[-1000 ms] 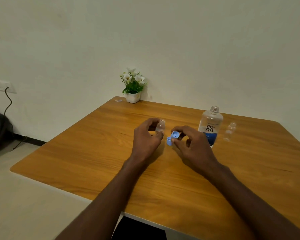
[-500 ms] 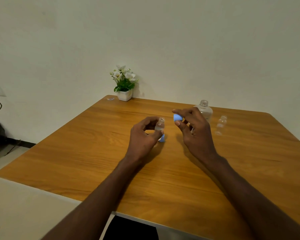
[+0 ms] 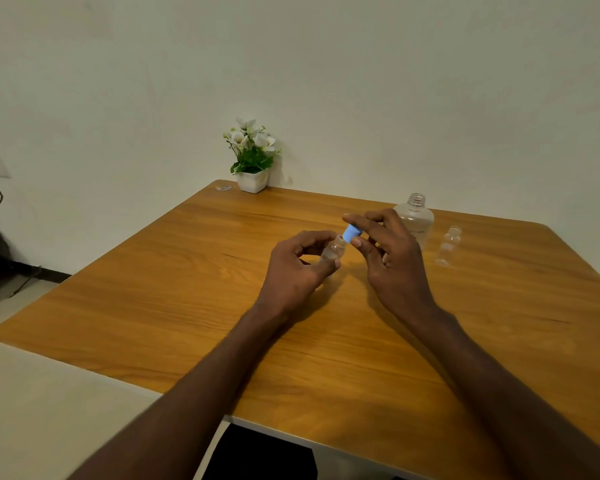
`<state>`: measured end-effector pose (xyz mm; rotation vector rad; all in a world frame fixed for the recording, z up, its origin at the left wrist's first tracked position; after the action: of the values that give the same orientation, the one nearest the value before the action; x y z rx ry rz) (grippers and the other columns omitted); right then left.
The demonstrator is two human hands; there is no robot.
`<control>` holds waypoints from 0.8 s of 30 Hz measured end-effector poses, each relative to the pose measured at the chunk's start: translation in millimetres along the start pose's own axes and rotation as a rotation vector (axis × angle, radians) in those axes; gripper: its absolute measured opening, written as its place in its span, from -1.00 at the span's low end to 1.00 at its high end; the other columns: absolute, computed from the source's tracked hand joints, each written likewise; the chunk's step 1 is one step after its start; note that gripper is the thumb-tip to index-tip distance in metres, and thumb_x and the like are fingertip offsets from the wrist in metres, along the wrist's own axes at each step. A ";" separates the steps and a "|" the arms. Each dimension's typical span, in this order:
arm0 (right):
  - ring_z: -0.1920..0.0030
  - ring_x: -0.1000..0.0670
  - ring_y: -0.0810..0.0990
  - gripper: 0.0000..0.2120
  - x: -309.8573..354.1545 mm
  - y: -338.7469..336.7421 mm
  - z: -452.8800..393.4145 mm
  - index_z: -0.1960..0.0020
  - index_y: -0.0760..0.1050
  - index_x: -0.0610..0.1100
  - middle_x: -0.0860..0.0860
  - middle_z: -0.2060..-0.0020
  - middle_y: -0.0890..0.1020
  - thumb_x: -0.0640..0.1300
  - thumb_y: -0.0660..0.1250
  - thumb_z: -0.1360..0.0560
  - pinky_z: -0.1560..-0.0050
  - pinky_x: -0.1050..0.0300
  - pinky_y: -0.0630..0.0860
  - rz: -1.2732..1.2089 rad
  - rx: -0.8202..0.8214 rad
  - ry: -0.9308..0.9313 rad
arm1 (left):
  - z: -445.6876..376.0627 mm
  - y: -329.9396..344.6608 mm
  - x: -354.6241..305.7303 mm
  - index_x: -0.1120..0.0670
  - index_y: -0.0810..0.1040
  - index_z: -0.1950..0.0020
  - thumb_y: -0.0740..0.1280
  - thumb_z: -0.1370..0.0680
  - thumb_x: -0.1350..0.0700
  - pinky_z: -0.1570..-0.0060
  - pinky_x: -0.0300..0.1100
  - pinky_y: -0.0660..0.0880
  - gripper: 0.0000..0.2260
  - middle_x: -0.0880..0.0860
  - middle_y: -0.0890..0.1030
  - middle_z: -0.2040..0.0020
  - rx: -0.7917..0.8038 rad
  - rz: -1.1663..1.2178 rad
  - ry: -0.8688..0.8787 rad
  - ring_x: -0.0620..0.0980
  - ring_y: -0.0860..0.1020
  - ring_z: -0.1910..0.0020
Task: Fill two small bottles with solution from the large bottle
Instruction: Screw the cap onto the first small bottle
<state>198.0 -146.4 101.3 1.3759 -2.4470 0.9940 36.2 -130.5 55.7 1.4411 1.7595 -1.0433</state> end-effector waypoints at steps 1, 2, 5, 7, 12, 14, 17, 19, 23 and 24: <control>-0.14 -0.04 0.56 -0.61 0.1 -0.4 -0.1 -0.40 0.58 -0.16 -0.08 -0.15 0.55 -0.32 0.39 -0.59 -0.05 0.20 0.51 -0.004 -0.002 0.001 | 0.6 1.4 -0.3 0.02 0.66 -0.32 0.53 -0.53 0.15 -0.03 -0.18 0.64 -0.65 -0.12 0.70 -0.18 0.010 0.012 -0.007 -0.16 0.65 -0.16; -0.16 -0.04 0.55 -0.61 -0.1 -0.8 -0.1 -0.41 0.58 -0.15 -0.08 -0.15 0.55 -0.33 0.39 -0.60 -0.06 0.20 0.51 -0.010 -0.002 0.007 | 1.5 2.8 -0.4 0.02 0.66 -0.32 0.53 -0.54 0.14 -0.05 -0.15 0.65 -0.65 -0.13 0.70 -0.19 0.020 0.024 -0.014 -0.16 0.66 -0.15; -0.20 -0.01 0.55 -0.60 -2.6 -0.6 0.2 -0.42 0.57 -0.12 -0.05 -0.18 0.56 -0.31 0.38 -0.60 -0.11 0.18 0.53 -0.034 0.010 0.034 | 2.5 5.8 1.7 0.01 0.65 -0.34 0.53 -0.54 0.11 -0.08 -0.07 0.67 -0.64 -0.12 0.69 -0.21 0.041 0.046 -0.049 -0.14 0.67 -0.15; -0.23 0.00 0.56 -0.62 -2.2 0.3 0.7 -0.41 0.58 -0.11 -0.03 -0.22 0.59 -0.30 0.38 -0.61 -0.15 0.14 0.55 -0.053 0.023 0.044 | 3.0 7.1 2.7 0.00 0.64 -0.35 0.53 -0.54 0.11 -0.10 -0.04 0.67 -0.62 -0.13 0.68 -0.22 0.056 0.032 -0.060 -0.13 0.66 -0.16; -0.25 0.06 0.56 -0.65 3.0 4.2 1.3 -0.41 0.58 -0.14 -0.02 -0.24 0.63 -0.29 0.33 -0.64 -0.20 0.36 0.47 -0.058 0.055 0.039 | 3.5 8.3 1.5 -0.02 0.66 -0.31 0.52 -0.54 0.14 -0.12 0.04 0.65 -0.66 -0.14 0.68 -0.20 0.071 0.018 -0.055 -0.13 0.65 -0.16; -0.24 0.08 0.56 -0.67 3.0 4.9 1.3 -0.41 0.57 -0.16 -0.03 -0.24 0.63 -0.30 0.30 -0.66 -0.19 0.41 0.45 -0.062 0.056 0.035 | 2.2 7.7 3.0 0.01 0.65 -0.33 0.52 -0.54 0.13 -0.14 0.08 0.64 -0.64 -0.13 0.68 -0.22 0.067 0.006 -0.056 -0.11 0.65 -0.18; -0.17 0.11 0.58 -0.68 0.0 3.6 1.7 -0.40 0.58 -0.14 0.00 -0.23 0.63 -0.28 0.31 -0.66 -0.09 0.42 0.47 -0.076 0.050 0.060 | 1.2 7.9 4.5 0.03 0.64 -0.36 0.51 -0.55 0.12 -0.16 0.11 0.63 -0.64 -0.11 0.67 -0.24 0.073 -0.007 -0.053 -0.11 0.64 -0.19; -0.09 0.12 0.60 -0.69 -3.6 1.9 2.4 -0.38 0.57 -0.10 0.06 -0.21 0.64 -0.24 0.35 -0.65 0.02 0.40 0.51 -0.080 0.040 0.089 | 1.5 9.0 5.2 0.01 0.64 -0.35 0.50 -0.56 0.12 -0.18 0.12 0.62 -0.65 -0.11 0.67 -0.25 0.083 -0.003 -0.054 -0.10 0.64 -0.20; -0.05 0.10 0.63 -0.76 -11.8 0.2 1.9 -0.28 0.61 -0.11 0.05 -0.14 0.67 -0.16 0.41 -0.62 0.08 0.36 0.50 -0.065 0.028 0.135 | 1.9 11.0 5.5 -0.02 0.66 -0.32 0.50 -0.55 0.15 -0.19 0.09 0.62 -0.66 -0.12 0.68 -0.22 0.100 0.003 -0.058 -0.11 0.64 -0.20; -0.04 0.10 0.63 -0.77 -13.3 -0.5 1.9 -0.26 0.62 -0.11 0.05 -0.12 0.68 -0.15 0.42 -0.61 0.09 0.36 0.50 -0.069 0.023 0.148 | 2.0 11.1 5.3 -0.02 0.66 -0.32 0.50 -0.55 0.16 -0.20 0.07 0.61 -0.66 -0.13 0.68 -0.22 0.104 0.002 -0.059 -0.12 0.64 -0.20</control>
<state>206.2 -138.5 94.1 1.3331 -2.2726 1.0707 46.0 -128.7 48.1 1.4587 1.6839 -1.1793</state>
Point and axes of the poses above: each hand's wrist, its own z-axis away from the middle knuckle, its own y-axis out of the palm, x = y × z, the point moved 10 cm from there along -z, towards the middle knuckle
